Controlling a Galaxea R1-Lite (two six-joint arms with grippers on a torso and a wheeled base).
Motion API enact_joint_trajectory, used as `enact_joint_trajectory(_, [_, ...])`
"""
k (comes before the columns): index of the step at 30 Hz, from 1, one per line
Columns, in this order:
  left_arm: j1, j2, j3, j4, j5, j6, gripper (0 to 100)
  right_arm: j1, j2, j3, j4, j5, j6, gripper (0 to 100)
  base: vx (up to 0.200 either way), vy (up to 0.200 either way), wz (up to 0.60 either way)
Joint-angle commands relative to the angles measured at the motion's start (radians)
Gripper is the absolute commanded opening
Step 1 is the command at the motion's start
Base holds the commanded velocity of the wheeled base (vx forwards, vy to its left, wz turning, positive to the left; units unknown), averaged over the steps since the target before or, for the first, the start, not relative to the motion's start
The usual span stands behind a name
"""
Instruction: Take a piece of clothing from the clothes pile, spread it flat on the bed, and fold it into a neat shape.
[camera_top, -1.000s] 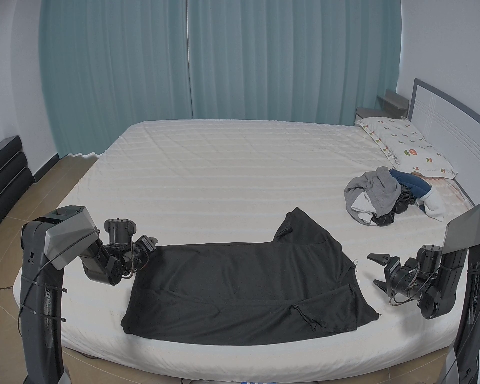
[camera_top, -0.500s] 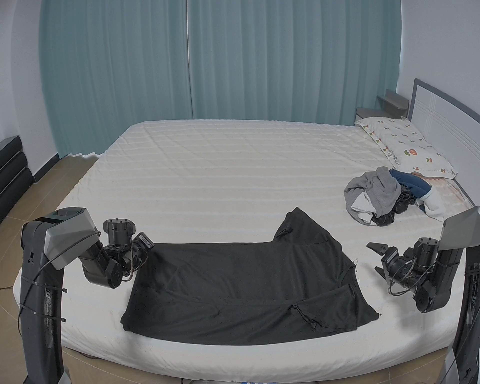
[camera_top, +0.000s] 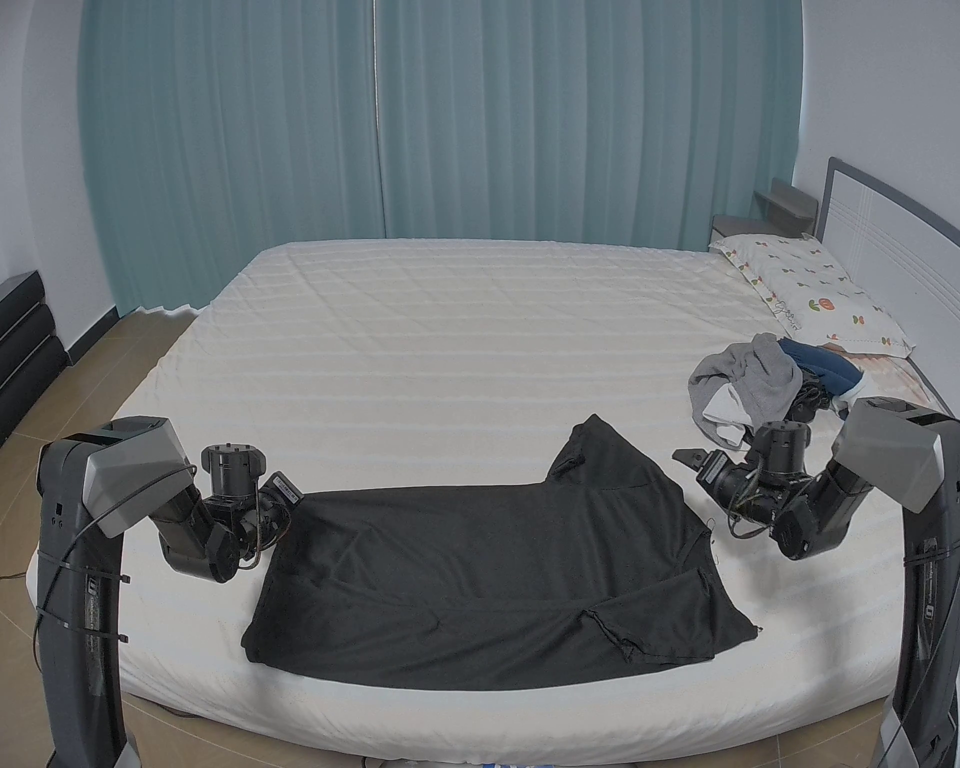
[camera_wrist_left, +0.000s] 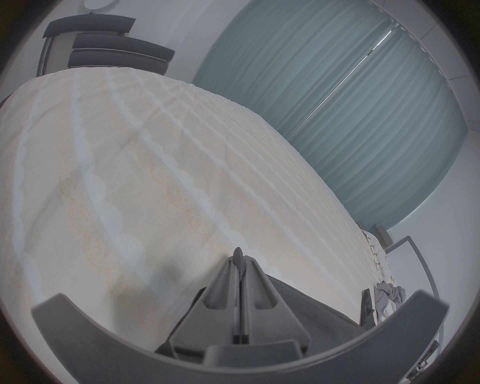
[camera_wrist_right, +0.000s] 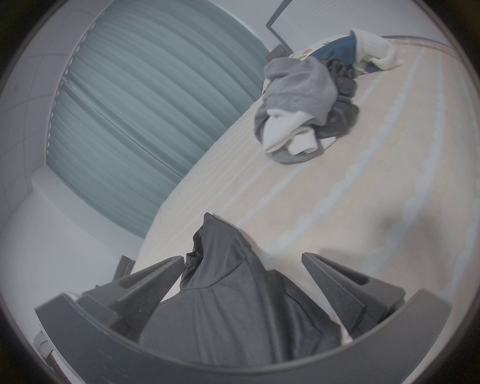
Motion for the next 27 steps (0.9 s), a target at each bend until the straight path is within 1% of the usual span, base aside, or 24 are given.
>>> enact_joint_trajectory(1, [0.008, -0.003, 0.026, -0.001, -0.004, -0.007, 0, 0.098, 0.100, -0.272, 0.220, -0.057, -0.077, 100, 0.000, 0.000, 0.00])
enact_joint_trajectory(4, [0.008, 0.000, 0.026, -0.001, -0.004, -0.007, 0, 0.104, 0.124, -0.338, 0.275, -0.057, -0.115, 100, 0.000, 0.000, 0.00])
enact_joint_trajectory(5, [0.008, 0.002, 0.026, -0.001, -0.004, -0.007, 0, 0.104, 0.130, -0.356, 0.301, -0.057, -0.143, 100, 0.000, 0.000, 0.00])
enact_joint_trajectory(7, [0.014, 0.003, 0.026, -0.001, -0.004, -0.007, 0, 0.100, 0.147, -0.391, 0.323, -0.057, -0.184, 100, 0.000, 0.000, 0.00])
enact_joint_trajectory(9, [0.019, 0.002, 0.027, -0.001, -0.004, -0.007, 0, 0.100, 0.159, -0.430, 0.329, -0.061, -0.199, 100, 0.000, 0.000, 0.00])
enact_joint_trajectory(13, [0.018, 0.002, 0.032, -0.001, -0.004, -0.007, 0, 0.101, 0.176, -0.488, 0.367, -0.063, -0.201, 100, 0.000, 0.000, 0.00])
enact_joint_trajectory(22, [0.018, 0.003, 0.029, -0.003, -0.005, -0.006, 0, 0.106, 0.224, -0.556, 0.373, -0.098, -0.213, 100, 0.000, 0.000, 0.00])
enact_joint_trajectory(27, [0.018, 0.005, 0.024, -0.003, -0.005, -0.006, 0, 0.107, 0.241, -0.562, 0.375, -0.100, -0.213, 100, 0.000, 0.000, 0.00])
